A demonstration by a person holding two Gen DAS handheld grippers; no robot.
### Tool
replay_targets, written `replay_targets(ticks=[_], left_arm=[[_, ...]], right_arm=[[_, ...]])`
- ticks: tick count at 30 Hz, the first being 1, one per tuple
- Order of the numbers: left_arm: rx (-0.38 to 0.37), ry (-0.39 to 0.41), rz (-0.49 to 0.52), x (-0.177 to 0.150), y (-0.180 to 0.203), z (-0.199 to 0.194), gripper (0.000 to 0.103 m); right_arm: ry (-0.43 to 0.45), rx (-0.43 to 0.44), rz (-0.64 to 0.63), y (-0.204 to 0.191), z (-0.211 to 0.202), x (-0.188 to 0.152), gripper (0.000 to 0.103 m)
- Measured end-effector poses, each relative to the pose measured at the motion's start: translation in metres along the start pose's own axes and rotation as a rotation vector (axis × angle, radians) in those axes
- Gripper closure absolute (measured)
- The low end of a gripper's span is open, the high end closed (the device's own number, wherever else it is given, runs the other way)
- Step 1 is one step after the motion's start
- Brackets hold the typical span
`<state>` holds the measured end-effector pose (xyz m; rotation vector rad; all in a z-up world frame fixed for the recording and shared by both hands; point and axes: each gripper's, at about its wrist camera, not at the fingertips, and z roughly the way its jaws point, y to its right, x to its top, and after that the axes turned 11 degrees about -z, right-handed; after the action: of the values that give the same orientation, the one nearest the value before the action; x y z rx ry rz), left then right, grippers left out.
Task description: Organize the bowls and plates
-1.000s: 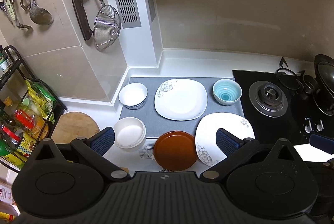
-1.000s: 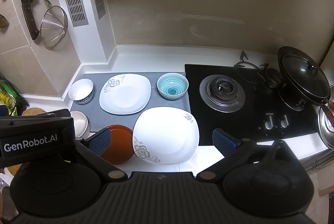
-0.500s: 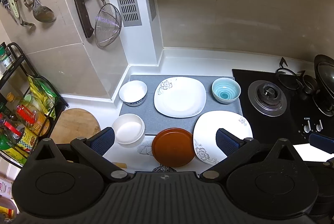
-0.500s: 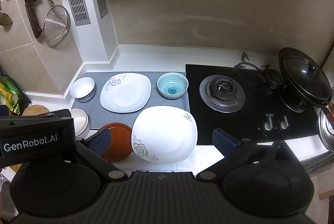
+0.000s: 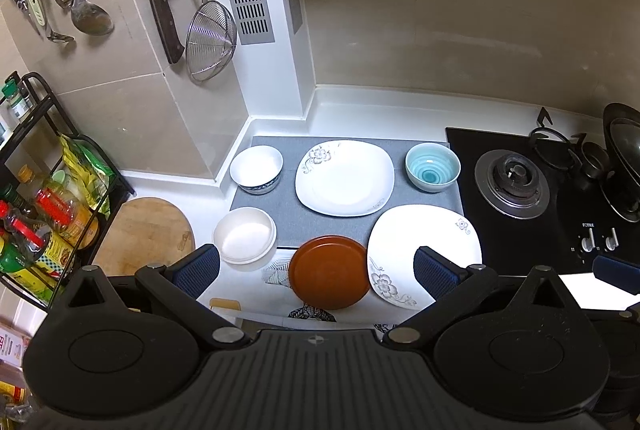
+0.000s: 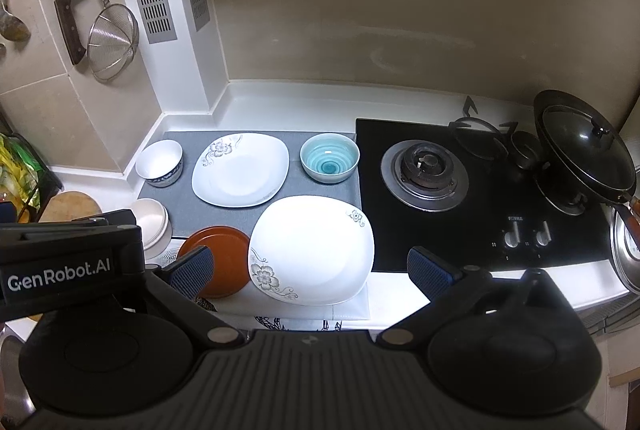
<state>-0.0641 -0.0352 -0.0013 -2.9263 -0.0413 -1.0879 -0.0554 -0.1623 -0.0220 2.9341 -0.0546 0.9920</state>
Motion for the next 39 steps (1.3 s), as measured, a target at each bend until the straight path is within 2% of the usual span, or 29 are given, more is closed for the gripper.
replay_targets(ticks=[16,23,26,28,30,31,33,36,37,38,39], left_arm=[[0.057,0.0,-0.035,-0.026,0.026,-0.013,0.0],[0.079,-0.022,-0.028,-0.045,0.039,-0.001,0.0],[0.021,-0.075,-0.039,-0.056,0.032,0.023,0.0],[-0.078,-0.108,-0.066,-0.067,0.022,0.046,0.0],[-0.185,-0.114,-0.115,-0.08,0.01,0.072,0.0],[-0.213,-0.117,-0.137,-0.085,0.005,0.086,0.0],[-0.209,-0.146,-0.12,-0.089,0.004,0.116,0.0],[-0.257,-0.216,-0.027,-0.083,0.006,0.16,0.002],[-0.275,-0.235,-0.005,-0.078,0.006,0.176,0.006],[-0.277,-0.249,0.014,-0.072,0.007,0.192,0.012],[-0.269,-0.263,0.026,-0.065,0.008,0.21,0.013]], right_arm=[[-0.002,0.059,-0.031,0.03,-0.002,-0.019,0.0],[-0.008,0.102,-0.046,0.045,0.014,-0.038,0.0],[-0.007,0.125,-0.07,0.046,0.035,-0.052,0.0],[0.001,0.124,-0.094,0.047,0.05,-0.063,0.0],[0.054,0.126,-0.115,0.05,0.064,-0.074,0.0],[0.089,0.133,-0.118,0.054,0.071,-0.079,0.0],[0.108,0.153,-0.121,0.065,0.091,-0.086,0.0],[0.066,0.281,0.006,0.095,0.122,-0.093,0.0],[0.068,0.314,0.073,0.107,0.13,-0.096,0.0],[0.068,0.325,0.128,0.118,0.139,-0.099,0.0],[0.061,0.319,0.168,0.125,0.147,-0.1,0.0]])
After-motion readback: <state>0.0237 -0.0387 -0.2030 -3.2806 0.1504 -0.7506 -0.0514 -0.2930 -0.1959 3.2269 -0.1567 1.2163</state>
